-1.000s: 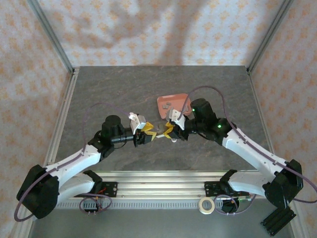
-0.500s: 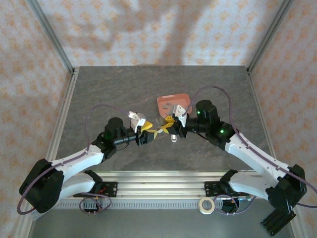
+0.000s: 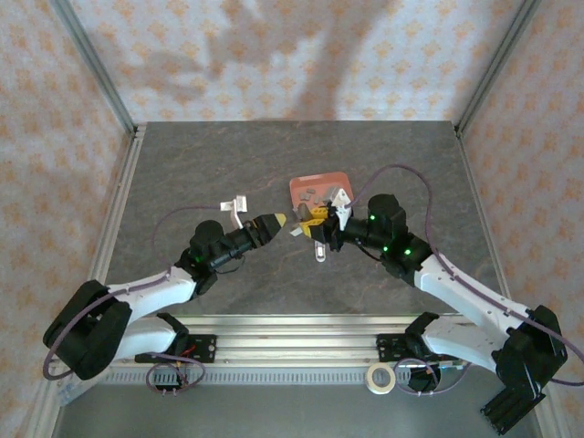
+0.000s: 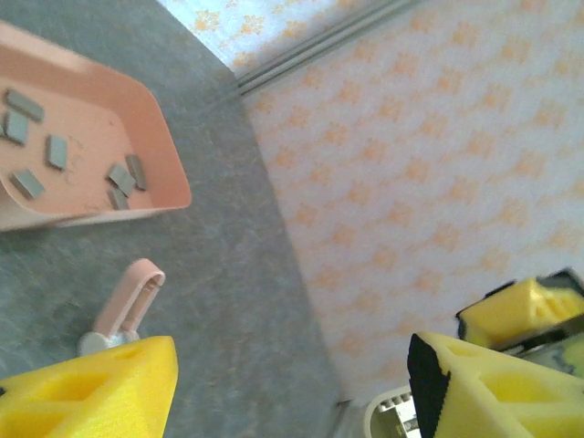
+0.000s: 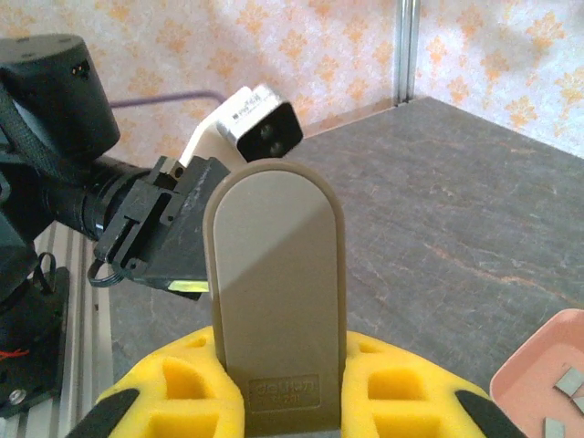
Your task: Load the staples into the stapler
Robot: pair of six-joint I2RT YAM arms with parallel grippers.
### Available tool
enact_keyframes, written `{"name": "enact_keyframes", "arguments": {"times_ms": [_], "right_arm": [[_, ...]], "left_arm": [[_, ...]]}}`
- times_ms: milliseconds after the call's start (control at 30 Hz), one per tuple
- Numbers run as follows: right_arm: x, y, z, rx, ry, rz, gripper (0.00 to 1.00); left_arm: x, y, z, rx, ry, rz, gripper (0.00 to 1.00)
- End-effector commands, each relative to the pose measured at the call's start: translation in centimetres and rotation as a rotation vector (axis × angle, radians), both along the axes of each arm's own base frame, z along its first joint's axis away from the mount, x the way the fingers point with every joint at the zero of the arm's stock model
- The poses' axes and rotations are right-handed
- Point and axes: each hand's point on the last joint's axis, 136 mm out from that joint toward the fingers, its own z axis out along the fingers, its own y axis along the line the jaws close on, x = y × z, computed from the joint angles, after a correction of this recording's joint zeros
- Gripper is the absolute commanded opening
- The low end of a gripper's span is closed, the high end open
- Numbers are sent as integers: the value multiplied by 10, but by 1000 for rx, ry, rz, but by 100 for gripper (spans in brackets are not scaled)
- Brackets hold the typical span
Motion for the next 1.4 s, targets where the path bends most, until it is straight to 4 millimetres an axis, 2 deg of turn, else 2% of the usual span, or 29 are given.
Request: {"name": "enact_keyframes", "arguments": {"times_ms": [0, 267, 533, 867, 1067, 1367], "right_arm": [[5, -3, 29, 90, -88, -39, 2], [13, 1, 37, 115, -140, -44, 2], [19, 8, 34, 89, -154, -25, 2], [25, 18, 39, 109, -185, -14, 2], [24, 21, 38, 106, -193, -6, 2], [20, 23, 36, 104, -194, 12, 2]], "left_arm": [[1, 0, 21, -266, 144, 11, 69], [0, -15, 28, -463, 298, -37, 68], [3, -22, 53, -572, 294, -28, 64], [2, -27, 51, -615, 336, -6, 60], [5, -34, 59, -641, 334, -11, 52], [10, -29, 64, -684, 331, 36, 34]]}}
